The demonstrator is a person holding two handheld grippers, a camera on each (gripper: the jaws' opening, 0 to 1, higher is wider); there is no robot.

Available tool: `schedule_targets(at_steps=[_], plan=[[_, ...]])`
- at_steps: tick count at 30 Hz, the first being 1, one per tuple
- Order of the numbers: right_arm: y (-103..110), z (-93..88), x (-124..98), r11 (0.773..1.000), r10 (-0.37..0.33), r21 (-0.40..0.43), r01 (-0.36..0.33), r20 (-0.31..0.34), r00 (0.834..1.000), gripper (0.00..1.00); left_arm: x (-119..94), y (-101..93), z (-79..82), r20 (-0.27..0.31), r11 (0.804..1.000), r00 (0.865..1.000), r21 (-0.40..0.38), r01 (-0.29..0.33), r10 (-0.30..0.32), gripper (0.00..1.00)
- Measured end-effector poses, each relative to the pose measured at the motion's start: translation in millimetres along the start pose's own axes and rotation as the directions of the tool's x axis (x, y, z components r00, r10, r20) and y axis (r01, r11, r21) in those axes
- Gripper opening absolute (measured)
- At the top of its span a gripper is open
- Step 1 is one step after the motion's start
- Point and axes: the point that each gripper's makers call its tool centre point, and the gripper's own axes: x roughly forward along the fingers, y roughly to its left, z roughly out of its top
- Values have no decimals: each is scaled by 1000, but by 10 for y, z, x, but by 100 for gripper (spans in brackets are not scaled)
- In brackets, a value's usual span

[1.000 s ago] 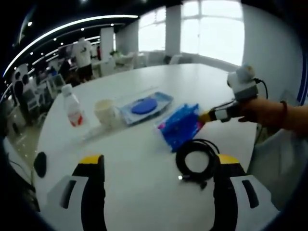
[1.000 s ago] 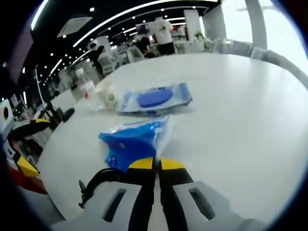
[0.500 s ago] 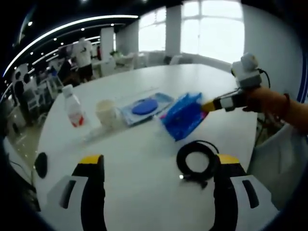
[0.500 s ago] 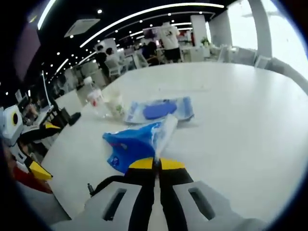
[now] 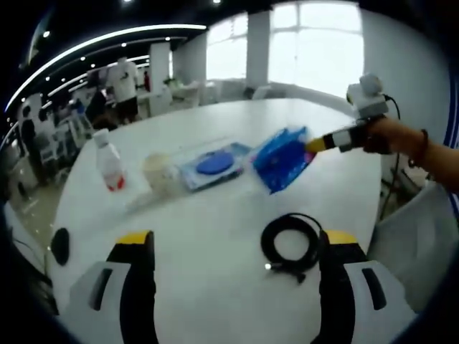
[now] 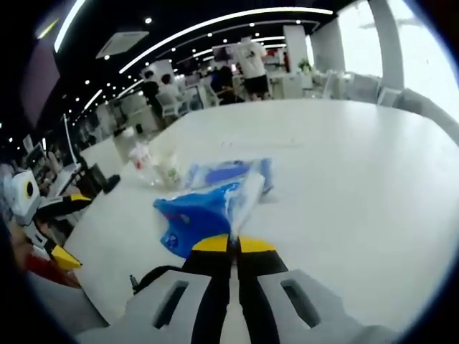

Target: Arrange the tabletop items into an orderly group along one side of the table until the central work area is clear of visible clutter.

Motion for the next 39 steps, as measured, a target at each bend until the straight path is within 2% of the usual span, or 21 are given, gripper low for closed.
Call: schedule_targets(at_steps=[7, 12, 15, 23, 28, 39], plan=[[-118, 130, -28, 1000, -10, 17, 10, 17, 1000, 2, -13, -22, 27, 13, 999, 1000, -25, 22, -21, 93], [-163, 272, -65, 999, 11, 30, -13, 48, 999, 2, -11, -68, 37, 4, 999, 999, -9, 35, -35, 94], [-226, 352, -77, 1000, 12, 12, -12, 54, 998, 2, -16, -90, 57, 7, 999, 999, 2, 42, -42, 94], [-456, 502, -66, 1000, 2, 26, -4, 68, 998, 2, -16, -81, 29, -10, 999, 999, 9, 37, -37, 94], [-616, 497, -27, 1000, -19, 17, 19, 45, 999, 2, -4, -81, 22, -13, 999, 999, 7, 41, -41, 94], [-825, 721, 8, 999, -28, -20, 29, 48, 998, 2, 19, -44, -67, -37, 1000, 999, -3, 31, -31, 94]])
